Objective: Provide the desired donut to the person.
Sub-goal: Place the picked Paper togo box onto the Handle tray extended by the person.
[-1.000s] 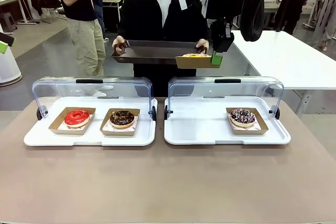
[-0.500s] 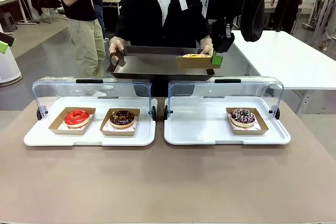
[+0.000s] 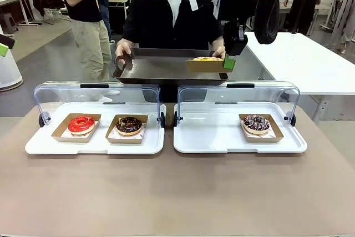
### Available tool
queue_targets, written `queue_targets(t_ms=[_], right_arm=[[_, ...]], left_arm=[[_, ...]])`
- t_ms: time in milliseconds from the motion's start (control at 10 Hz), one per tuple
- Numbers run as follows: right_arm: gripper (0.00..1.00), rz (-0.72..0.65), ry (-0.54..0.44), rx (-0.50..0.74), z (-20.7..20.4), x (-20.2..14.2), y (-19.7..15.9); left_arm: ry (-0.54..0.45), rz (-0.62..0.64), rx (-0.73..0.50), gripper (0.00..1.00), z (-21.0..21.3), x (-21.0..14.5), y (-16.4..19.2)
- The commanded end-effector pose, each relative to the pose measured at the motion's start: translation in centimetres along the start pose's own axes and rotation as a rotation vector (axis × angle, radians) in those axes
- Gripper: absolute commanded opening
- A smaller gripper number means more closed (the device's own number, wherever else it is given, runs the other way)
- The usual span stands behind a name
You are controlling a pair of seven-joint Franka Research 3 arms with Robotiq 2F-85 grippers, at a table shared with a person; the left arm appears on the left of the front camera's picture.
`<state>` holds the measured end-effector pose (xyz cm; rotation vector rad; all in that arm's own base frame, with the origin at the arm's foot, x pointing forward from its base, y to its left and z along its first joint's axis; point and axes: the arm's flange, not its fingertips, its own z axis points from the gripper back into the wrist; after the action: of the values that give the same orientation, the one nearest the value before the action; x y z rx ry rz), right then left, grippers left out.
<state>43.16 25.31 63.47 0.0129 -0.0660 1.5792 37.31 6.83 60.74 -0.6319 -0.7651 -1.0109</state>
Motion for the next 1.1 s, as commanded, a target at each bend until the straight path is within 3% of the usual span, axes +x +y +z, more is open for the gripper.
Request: queue_targets(t_ms=[0, 500, 1000], right_arm=[[0.00, -0.011, 0.002, 0.002, -0.3, -0.3, 0.4], [0.01, 0.130, -0.021, -0.096, 1.9, 2.4, -4.1], [0.01, 0.102, -0.065, -0.067, 0.3, 2.2, -11.7]], left_arm=[[-0.019, -0.002, -0.006, 1.00, 0.0, 0.1, -0.1], [-0.019, -0.002, -0.006, 1.00, 0.0, 0.1, -0.1], [-0.019, -0.002, -0.006, 1.00, 0.0, 0.1, -0.1]])
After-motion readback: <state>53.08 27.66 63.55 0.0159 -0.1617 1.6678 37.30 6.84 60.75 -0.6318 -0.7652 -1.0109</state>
